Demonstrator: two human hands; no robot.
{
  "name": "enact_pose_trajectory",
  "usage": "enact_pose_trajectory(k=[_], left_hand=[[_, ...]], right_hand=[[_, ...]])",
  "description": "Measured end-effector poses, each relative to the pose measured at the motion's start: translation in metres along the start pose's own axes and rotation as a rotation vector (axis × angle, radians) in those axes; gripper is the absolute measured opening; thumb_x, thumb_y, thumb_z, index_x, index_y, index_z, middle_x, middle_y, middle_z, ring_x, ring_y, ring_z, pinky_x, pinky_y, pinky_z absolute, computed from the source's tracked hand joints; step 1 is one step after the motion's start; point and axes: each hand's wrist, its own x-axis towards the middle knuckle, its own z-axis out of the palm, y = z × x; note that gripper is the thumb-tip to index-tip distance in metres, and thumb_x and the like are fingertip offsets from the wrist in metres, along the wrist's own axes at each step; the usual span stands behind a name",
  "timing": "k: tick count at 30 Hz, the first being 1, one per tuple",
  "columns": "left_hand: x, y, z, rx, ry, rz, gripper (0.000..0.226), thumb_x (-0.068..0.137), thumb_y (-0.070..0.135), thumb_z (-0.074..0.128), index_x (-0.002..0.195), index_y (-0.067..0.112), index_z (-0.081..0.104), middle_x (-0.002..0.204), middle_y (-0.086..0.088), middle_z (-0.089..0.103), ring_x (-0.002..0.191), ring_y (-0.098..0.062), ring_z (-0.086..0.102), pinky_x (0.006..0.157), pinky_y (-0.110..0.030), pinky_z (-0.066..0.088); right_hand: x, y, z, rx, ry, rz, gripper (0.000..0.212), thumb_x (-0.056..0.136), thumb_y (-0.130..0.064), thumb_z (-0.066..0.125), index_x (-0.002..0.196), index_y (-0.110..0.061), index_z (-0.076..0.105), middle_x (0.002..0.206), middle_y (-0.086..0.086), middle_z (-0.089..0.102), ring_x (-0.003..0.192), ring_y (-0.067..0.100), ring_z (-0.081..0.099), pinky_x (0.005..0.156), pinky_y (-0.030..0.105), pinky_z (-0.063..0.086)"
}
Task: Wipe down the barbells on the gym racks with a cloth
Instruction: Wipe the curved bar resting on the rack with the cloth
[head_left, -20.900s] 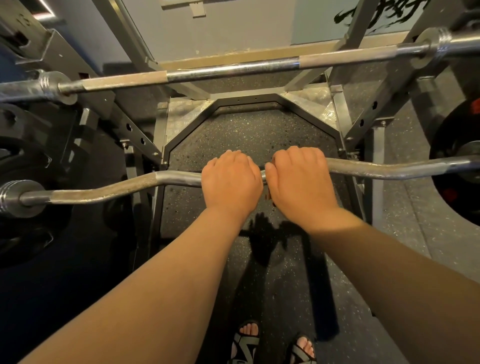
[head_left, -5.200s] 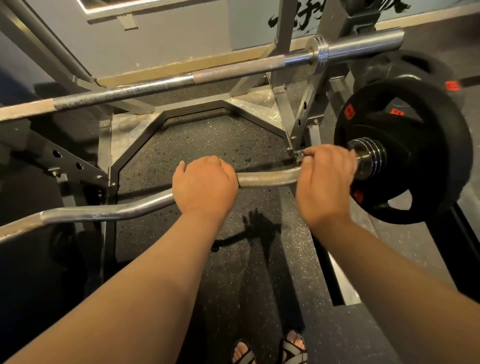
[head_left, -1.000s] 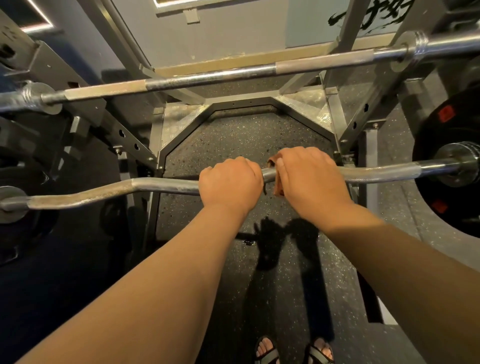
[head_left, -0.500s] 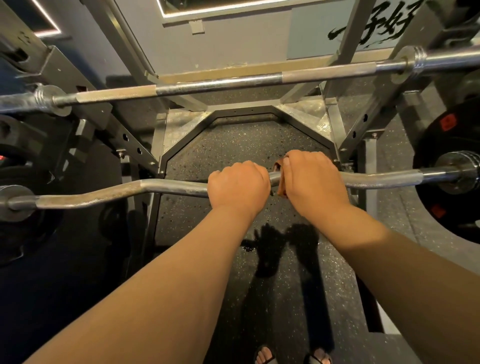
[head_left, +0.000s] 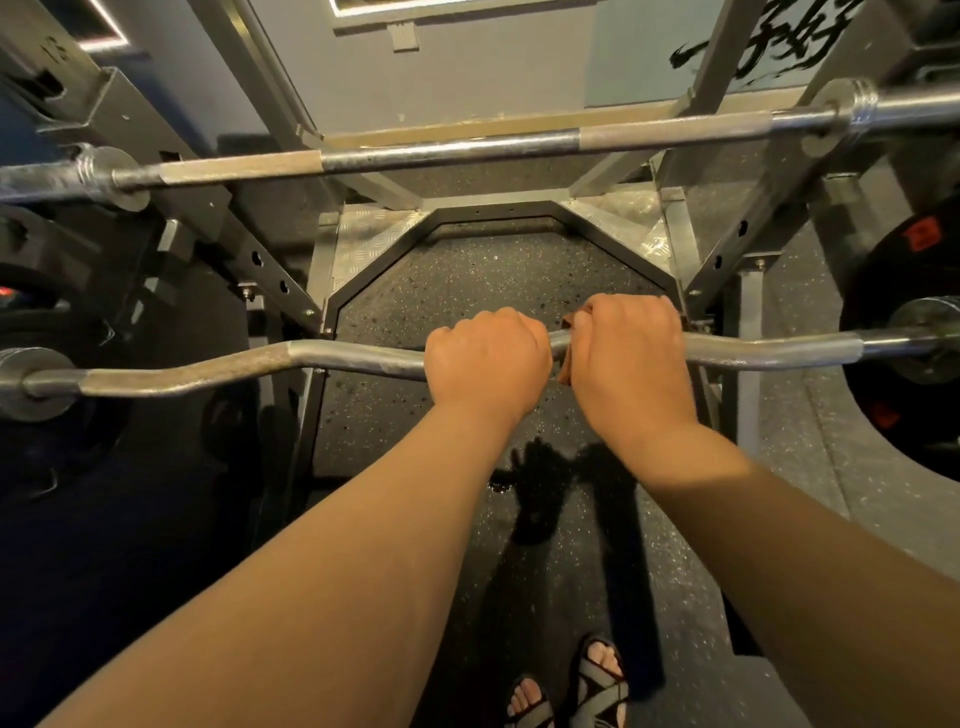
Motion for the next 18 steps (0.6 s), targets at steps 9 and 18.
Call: enact_pose_trajectory(k=[9,18], left_hand=[[0.003,-0.002,0.001,0.000,-0.019,0.005,0.027,0.101,0.023,0.038,0.100,0.014,0.063,0.078,-0.001,0.051,0.065,-0.026,0.049,0.061,-0.036,0.035],[-0.002,-0.006,0.000,-0.166,0.025,-0.045,0.030,0.105,0.025,0.032,0.096,0.017,0.059,0.094,-0.004,0.064,0.072,-0.027,0.054,0.061,-0.037,0.034]], right_hand=[[-0.008,0.029,-0.013,0.031,0.018,-0.133,0.031,0.109,-0.032,0.038,0.124,-0.014,0.058,0.116,0.006,0.060,0.112,0.026,0.050,0.111,0.048,0.037],[-0.004,0.016,0.000,0.084,0.005,-0.328,0.022,0.107,-0.026,0.043,0.119,-0.014,0.058,0.112,0.004,0.060,0.107,0.026,0.050,0.103,0.040,0.034]])
